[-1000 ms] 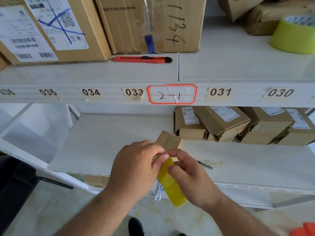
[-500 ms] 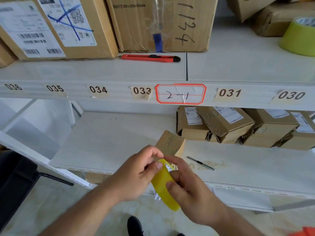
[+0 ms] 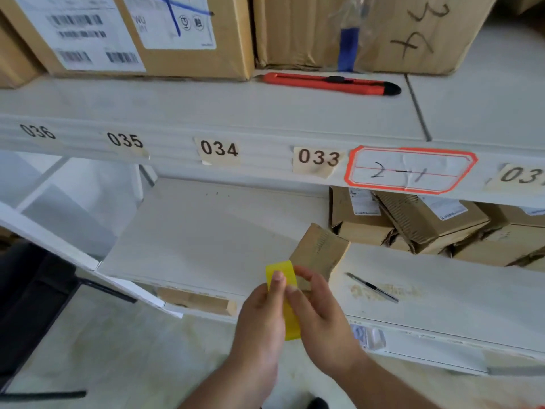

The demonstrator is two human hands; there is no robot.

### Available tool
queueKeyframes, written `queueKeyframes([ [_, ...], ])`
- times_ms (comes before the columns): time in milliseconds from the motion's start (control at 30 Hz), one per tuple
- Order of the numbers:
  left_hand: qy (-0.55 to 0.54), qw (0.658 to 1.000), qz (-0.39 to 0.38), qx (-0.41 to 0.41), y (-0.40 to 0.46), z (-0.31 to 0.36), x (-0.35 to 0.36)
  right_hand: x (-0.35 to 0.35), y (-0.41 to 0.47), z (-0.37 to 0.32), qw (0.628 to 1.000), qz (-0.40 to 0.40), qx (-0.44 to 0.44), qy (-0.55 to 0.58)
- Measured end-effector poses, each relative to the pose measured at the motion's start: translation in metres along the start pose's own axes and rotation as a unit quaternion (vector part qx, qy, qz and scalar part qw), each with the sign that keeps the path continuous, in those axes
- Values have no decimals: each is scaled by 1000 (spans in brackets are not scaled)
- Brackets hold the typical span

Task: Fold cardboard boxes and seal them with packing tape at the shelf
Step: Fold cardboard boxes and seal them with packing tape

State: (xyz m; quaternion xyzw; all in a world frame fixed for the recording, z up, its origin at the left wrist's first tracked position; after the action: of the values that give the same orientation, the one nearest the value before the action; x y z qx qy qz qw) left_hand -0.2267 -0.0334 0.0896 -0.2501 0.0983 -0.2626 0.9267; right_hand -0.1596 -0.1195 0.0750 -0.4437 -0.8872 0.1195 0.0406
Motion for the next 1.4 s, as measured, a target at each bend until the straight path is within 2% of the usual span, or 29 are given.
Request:
queueKeyframes([
  [100, 24, 998, 51, 12, 14, -9, -4, 24, 14, 6, 994, 90, 26, -52],
  [167, 55, 996, 64, 29, 32, -10, -13, 40, 30, 11, 991, 82, 56, -93],
  [233, 152, 982, 67, 94, 63, -12, -27, 49, 46, 16, 986, 73, 120, -91],
  [300, 316, 925, 68, 201, 109, -20, -48, 41, 59, 22, 976, 125, 167, -69],
  [367, 451, 849, 84, 262, 168, -33, -70, 15, 66, 30, 957, 197, 155, -146],
  [433, 550, 783, 103, 272, 223, -45, -87, -16, 67, 43, 934, 234, 159, -218],
  [500, 625, 732, 113, 246, 265, -55, -98, -38, 67, 60, 918, 231, 193, -260],
  [567, 653, 715, 114, 224, 290, -68, -104, -44, 70, 81, 909, 205, 236, -275],
  [667, 664, 711, 93, 209, 307, -87, -111, -38, 74, 104, 912, 192, 257, -255],
  [700, 652, 725, 89, 205, 311, -89, -112, -35, 75, 108, 916, 187, 254, -248],
  [767, 597, 768, 113, 201, 308, -85, -108, -30, 77, 108, 923, 176, 244, -241],
  [833, 501, 813, 151, 254, 286, -75, -86, -28, 76, 105, 928, 178, 237, -225],
  [867, 450, 836, 144, 278, 266, -72, -65, -27, 76, 107, 931, 180, 236, -212],
  [900, 393, 872, 102, 274, 243, -70, -39, -26, 75, 108, 934, 180, 235, -199],
  [967, 337, 918, 31, 207, 208, -72, 8, -21, 72, 109, 936, 161, 244, -199],
  [1000, 349, 918, 21, 185, 197, -76, 25, -18, 69, 110, 938, 143, 248, -198],
  [1067, 414, 887, 37, 201, 183, -82, 44, -14, 60, 113, 940, 122, 237, -213],
  [1133, 454, 852, 87, 244, 170, -82, 47, -14, 50, 112, 927, 161, 140, -308],
  [1200, 435, 852, 112, 268, 164, -86, 49, -13, 49, 104, 883, 237, -79, -398],
  [1233, 417, 859, 115, 272, 166, -92, 49, -10, 53, 103, 873, 221, -160, -405],
  [1300, 360, 891, 116, 249, 176, -101, 46, -3, 70, 111, 872, 100, -207, -432],
  [1333, 331, 907, 114, 233, 182, -103, 44, -3, 78, 117, 859, 51, -217, -461],
  [1400, 301, 922, 117, 212, 189, -103, 41, -6, 88, 127, 806, 18, -267, -528],
])
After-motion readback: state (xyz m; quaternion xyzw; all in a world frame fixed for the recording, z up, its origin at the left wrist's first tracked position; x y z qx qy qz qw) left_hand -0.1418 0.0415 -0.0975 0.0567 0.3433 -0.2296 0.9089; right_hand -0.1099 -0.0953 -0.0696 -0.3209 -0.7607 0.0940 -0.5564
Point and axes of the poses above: each hand's wrist, its own y-axis towards the middle knuckle, its own x-axis out of the palm, z = x × y, the point moved 1 cm from there along y, towards the middle knuckle, and after that the axes turned 8 degrees about z, right-handed, at the moved point
